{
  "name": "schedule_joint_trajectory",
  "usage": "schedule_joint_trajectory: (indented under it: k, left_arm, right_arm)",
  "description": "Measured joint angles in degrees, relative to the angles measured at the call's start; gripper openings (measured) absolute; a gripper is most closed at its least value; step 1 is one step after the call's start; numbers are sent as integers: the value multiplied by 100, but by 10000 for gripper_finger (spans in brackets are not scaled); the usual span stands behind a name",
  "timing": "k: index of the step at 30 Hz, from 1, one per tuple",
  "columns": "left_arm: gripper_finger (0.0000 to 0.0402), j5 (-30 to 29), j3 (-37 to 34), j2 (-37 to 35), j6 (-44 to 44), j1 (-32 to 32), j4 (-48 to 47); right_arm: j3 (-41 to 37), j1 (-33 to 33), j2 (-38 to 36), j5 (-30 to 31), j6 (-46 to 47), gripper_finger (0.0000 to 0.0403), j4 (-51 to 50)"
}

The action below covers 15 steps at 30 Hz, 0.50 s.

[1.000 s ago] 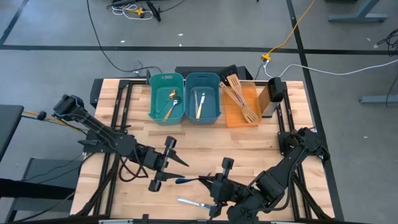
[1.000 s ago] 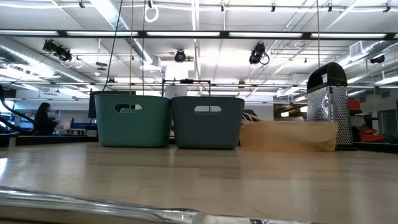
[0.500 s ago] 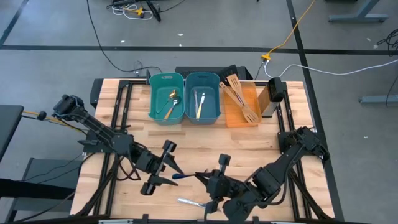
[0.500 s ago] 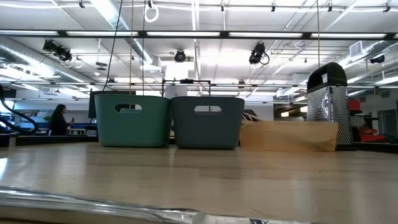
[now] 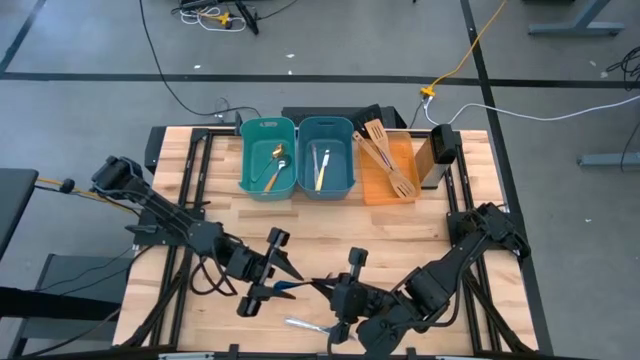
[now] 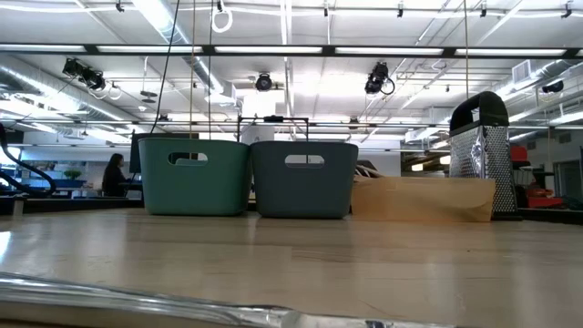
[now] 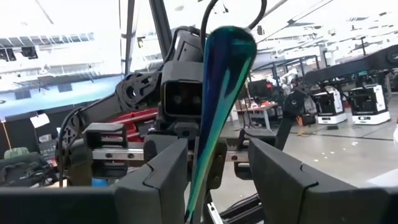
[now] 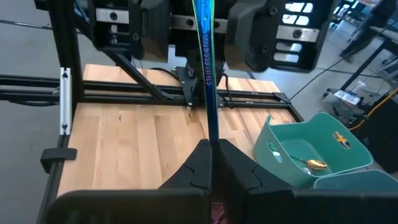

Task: Pick & Place Kitchen Items
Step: Put the blue spoon into the green bin

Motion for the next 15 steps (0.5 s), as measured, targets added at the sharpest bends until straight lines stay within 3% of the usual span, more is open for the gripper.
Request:
schedule_joint_trajectory:
  k: [15]
  left_arm:
    - [177, -192, 0, 269, 21, 0, 301]
  right_arm:
    - [-4, -38, 2, -103, -1, 17, 2]
